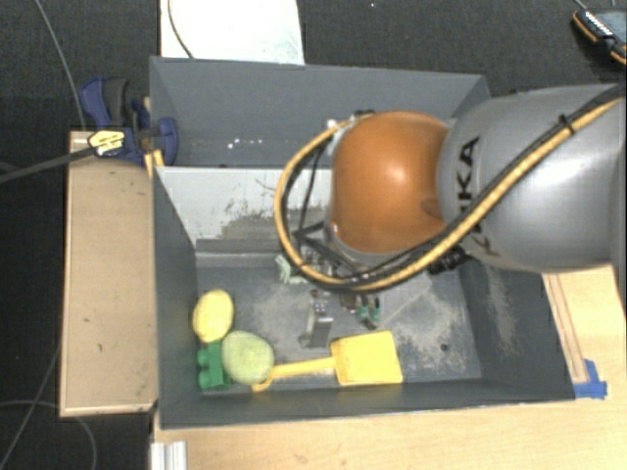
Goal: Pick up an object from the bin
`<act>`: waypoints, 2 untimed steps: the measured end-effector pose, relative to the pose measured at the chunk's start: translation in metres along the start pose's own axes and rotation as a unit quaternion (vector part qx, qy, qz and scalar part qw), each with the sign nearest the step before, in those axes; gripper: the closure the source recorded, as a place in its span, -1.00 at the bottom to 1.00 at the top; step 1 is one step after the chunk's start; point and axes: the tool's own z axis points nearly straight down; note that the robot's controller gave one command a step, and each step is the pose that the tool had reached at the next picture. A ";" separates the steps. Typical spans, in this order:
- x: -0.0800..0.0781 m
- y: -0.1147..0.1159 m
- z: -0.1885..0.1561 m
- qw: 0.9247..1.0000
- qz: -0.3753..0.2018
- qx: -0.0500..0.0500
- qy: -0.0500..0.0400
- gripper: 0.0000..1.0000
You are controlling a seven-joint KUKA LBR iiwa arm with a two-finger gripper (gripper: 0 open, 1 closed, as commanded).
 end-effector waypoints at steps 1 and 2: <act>-0.002 -0.001 -0.004 1.000 0.003 -0.001 -0.004 -1.00; 0.019 -0.066 0.097 0.992 -0.124 0.000 -0.005 -1.00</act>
Offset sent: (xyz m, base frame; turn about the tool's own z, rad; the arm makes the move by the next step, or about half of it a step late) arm -0.0284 -0.0895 -0.1339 -0.3364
